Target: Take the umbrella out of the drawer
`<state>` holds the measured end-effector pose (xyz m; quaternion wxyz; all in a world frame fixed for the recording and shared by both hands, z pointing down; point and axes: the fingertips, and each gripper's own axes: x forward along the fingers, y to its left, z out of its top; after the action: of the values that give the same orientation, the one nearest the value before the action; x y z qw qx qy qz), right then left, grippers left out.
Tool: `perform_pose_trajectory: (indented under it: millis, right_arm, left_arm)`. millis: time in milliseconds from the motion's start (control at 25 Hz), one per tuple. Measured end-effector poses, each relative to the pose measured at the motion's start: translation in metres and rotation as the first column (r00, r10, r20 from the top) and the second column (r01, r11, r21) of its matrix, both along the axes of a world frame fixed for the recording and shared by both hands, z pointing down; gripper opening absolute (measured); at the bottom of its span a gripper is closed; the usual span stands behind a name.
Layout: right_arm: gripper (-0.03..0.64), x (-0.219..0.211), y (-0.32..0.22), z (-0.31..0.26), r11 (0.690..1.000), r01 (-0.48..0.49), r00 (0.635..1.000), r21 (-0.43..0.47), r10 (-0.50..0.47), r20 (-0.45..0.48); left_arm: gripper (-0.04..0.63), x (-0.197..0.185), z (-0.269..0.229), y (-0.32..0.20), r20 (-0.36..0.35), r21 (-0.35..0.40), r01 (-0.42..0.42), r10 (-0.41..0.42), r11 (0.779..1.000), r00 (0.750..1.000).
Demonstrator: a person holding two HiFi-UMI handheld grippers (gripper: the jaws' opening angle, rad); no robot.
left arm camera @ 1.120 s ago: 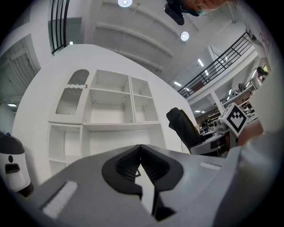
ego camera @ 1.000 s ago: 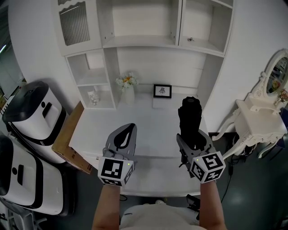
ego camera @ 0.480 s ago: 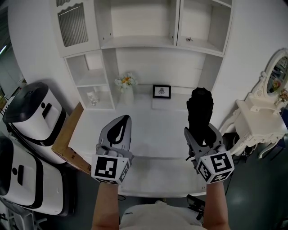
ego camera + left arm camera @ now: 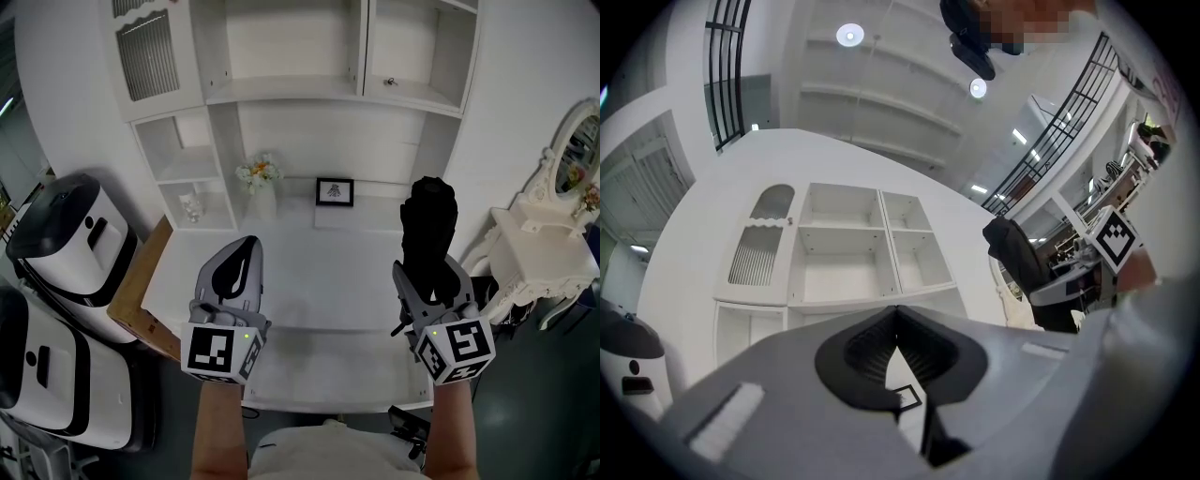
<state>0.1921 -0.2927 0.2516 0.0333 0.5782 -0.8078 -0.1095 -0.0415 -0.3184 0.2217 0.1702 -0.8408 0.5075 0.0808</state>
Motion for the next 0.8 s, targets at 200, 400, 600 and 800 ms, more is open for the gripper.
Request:
perform_pose_trajectory:
  millis: [200, 400, 600, 800]
  right_arm:
    - [0.258, 0.006, 0.002, -0.003, 1.0, -0.008, 1.0, 0.009, 0.008, 0.009]
    - [0.258, 0.007, 0.004, -0.005, 1.0, -0.013, 1.0, 0.017, 0.013, 0.008]
    - [0.258, 0.01, 0.007, -0.005, 1.0, -0.016, 1.0, 0.019, 0.016, 0.012]
    - [0.258, 0.013, 0.008, -0.004, 1.0, -0.022, 1.0, 0.016, 0.021, 0.017]
  left_arm:
    - [0.009, -0.001, -0.001, 0.001, -0.002, -0.003, 0.011, -0.011, 1.0, 1.0]
    - [0.009, -0.005, -0.001, 0.001, -0.012, -0.001, 0.02, -0.02, 1.0, 1.0]
    - [0.009, -0.005, -0.001, 0.002, -0.015, -0.005, 0.025, -0.025, 1.0, 1.0]
    - [0.009, -0.004, -0.001, 0.002, -0.012, -0.006, 0.024, -0.024, 1.0, 1.0]
